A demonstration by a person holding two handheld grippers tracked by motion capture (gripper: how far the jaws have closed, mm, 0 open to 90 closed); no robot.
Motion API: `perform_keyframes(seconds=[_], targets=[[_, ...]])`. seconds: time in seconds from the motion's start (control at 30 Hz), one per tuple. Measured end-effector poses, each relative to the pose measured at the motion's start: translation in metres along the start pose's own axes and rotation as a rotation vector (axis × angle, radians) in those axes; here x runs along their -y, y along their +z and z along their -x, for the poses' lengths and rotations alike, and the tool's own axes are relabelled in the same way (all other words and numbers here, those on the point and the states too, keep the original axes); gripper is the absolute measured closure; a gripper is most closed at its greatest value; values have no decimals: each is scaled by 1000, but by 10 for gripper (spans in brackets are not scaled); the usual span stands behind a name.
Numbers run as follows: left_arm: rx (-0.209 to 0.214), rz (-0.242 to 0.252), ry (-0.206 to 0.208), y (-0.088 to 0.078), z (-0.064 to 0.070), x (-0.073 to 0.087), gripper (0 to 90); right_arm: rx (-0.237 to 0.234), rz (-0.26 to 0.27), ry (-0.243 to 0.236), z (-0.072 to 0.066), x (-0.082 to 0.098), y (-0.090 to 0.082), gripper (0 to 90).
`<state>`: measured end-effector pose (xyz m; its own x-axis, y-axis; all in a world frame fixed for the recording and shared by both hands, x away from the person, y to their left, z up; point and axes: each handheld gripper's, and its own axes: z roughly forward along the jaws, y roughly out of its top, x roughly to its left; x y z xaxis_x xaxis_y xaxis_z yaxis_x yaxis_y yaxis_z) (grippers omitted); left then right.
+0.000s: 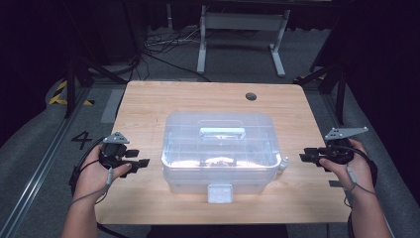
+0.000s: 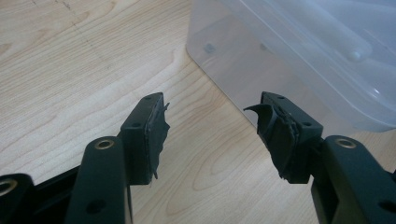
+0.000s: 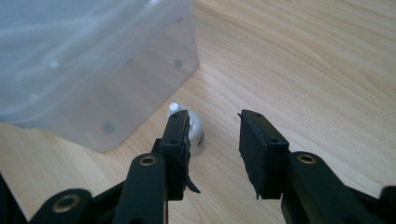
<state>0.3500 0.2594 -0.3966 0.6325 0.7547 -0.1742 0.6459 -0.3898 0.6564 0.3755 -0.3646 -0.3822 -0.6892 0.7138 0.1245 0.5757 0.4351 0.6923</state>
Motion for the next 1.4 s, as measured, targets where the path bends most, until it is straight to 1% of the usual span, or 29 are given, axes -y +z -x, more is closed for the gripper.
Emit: perform_keyframes(seconds=[0.17,0.3,0.33,0.4,0.43,0.47,0.57,0.7,0.87,1.03,1.1,1.17,1.23,1.27,1.3,1.33,1.4], targets=[[5,12,5,-2,0,0,434,-15,1,-32,-7,-14,-7,645],[7,10,3,-3,0,0,435,-34,0,-68,-14,-27,-13,643],[7,10,3,-3,0,0,435,-34,0,-68,-14,-27,-13,643],[9,10,1,-3,0,0,435,-45,2,-90,-20,-39,-16,637],[19,9,-9,-2,0,0,435,-50,4,-91,-21,-42,-16,635],[19,9,-9,-2,0,0,436,-50,4,-91,-21,-42,-16,635],[23,9,-26,-2,0,0,440,-53,3,-104,-25,-49,-16,634],[24,9,-23,-2,0,0,438,-78,6,-116,-32,-58,-15,631],[19,8,-17,-2,0,0,432,-91,11,-133,-39,-68,-15,628],[21,9,-15,-2,2,0,432,-119,29,-168,-51,-82,-16,621],[17,8,-8,-3,2,1,434,-129,33,-186,-57,-88,-16,618],[18,7,-13,-3,4,2,435,-145,31,-210,-65,-96,-14,611],[19,9,-6,-4,4,2,436,-160,26,-232,-72,-102,-10,602],[19,9,-6,-4,4,2,436,-160,26,-232,-72,-102,-10,602],[19,10,-8,-5,5,3,436,-177,24,-252,-79,-109,-6,587],[19,10,-8,-5,5,3,442,-177,24,-252,-79,-109,-6,587],[24,2,-12,-6,6,2,450,-189,26,-264,-85,-115,-2,568]])
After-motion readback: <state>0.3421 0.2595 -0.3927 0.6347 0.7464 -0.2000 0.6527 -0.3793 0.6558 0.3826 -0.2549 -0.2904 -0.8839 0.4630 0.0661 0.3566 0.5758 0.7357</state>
